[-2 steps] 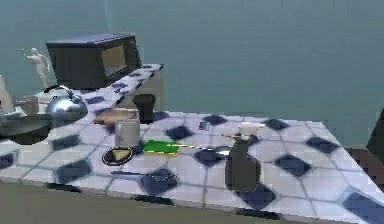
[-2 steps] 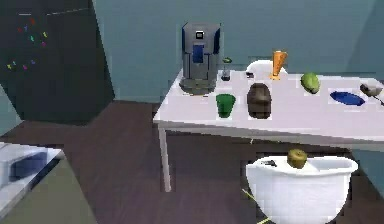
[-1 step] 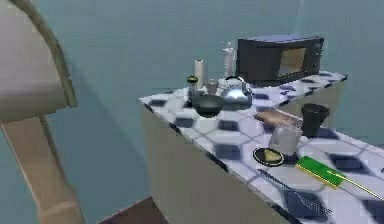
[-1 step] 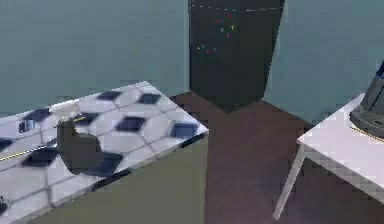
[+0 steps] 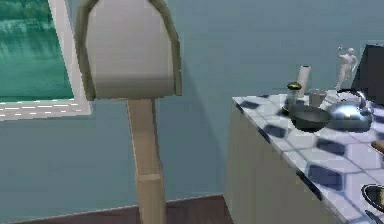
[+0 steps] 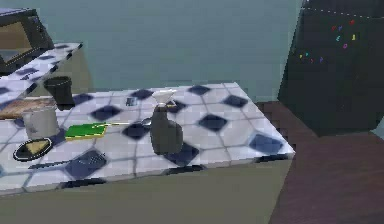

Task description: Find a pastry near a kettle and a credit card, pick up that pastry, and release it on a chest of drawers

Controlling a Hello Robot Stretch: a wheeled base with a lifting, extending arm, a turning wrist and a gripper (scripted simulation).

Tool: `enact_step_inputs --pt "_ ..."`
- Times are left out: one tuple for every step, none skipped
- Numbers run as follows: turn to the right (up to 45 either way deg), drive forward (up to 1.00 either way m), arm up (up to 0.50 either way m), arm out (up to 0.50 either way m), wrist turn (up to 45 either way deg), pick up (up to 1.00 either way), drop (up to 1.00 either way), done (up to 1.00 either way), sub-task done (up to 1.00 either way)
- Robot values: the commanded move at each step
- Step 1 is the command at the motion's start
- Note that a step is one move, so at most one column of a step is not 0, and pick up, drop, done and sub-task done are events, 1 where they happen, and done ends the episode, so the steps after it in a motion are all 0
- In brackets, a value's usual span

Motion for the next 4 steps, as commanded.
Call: enact_step_inputs --pt "0.0 0.15 0.00 0.00 0.0 0.00 0.00 0.00 0.00" --pt "-27.0 0.00 0.00 0.00 0.0 0.00 0.00 0.00 0.00" --pt "0.0 0.00 0.50 0.00 0.0 0.00 0.00 0.00 0.00" --pt "0.0 0.00 0.38 0.00 0.0 0.00 0.00 0.00 0.00"
